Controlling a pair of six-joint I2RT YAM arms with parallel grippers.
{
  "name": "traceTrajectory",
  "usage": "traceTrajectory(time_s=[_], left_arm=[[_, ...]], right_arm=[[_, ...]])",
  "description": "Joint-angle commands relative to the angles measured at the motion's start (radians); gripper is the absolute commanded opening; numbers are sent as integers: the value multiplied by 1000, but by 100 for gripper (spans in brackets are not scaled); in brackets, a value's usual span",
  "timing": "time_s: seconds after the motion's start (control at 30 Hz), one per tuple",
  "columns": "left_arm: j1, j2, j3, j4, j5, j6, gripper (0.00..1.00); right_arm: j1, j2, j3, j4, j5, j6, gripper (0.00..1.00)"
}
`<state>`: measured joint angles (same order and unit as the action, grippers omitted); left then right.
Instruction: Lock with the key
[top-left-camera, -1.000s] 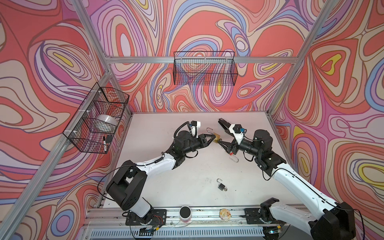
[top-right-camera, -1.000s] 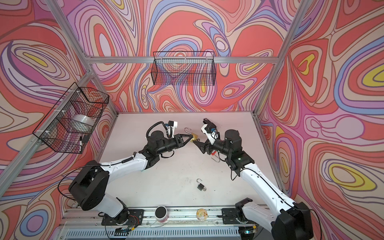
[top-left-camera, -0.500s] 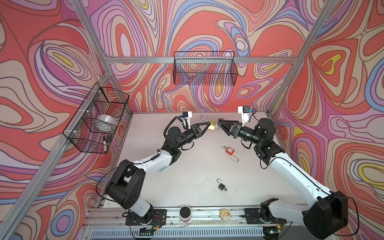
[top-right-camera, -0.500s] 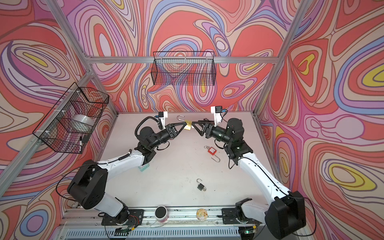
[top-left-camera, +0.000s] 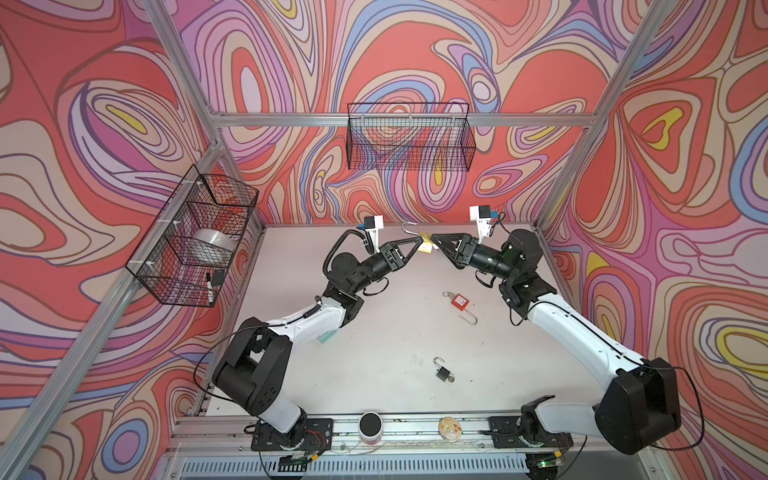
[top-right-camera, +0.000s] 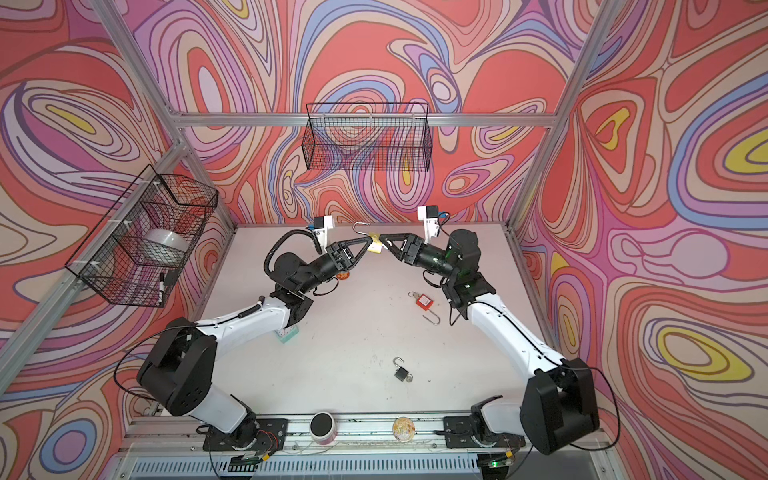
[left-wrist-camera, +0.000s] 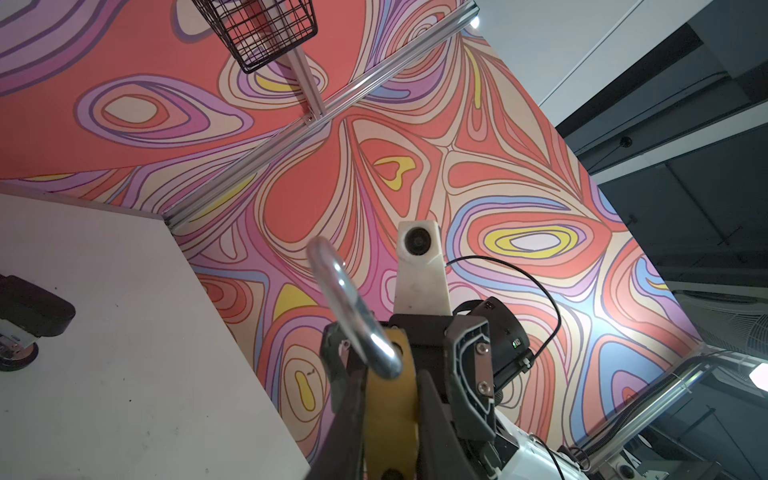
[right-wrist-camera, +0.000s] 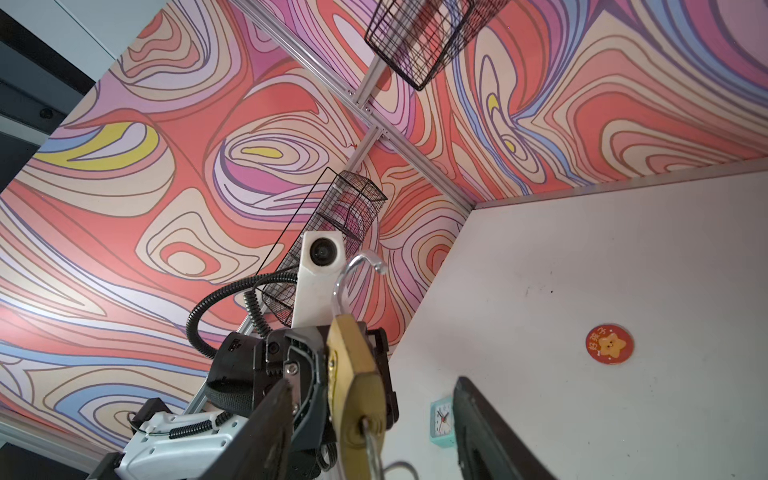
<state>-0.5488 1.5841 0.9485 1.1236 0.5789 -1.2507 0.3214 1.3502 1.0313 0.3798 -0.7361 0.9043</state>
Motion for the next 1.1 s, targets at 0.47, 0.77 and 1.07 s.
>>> traceTrajectory(time_s=[0.47,0.77,1.07], left_arm=[[6,8,10,153,-9,-21,0],[6,21,12,163,-10,-23,0],[7,21,-13,159,-23,-10,31]], right_arm=[[19,59,-36,252,-92,152,30],[37,94,-25,265,-103,154,20],[53,90,-34,262,-90,129,0]])
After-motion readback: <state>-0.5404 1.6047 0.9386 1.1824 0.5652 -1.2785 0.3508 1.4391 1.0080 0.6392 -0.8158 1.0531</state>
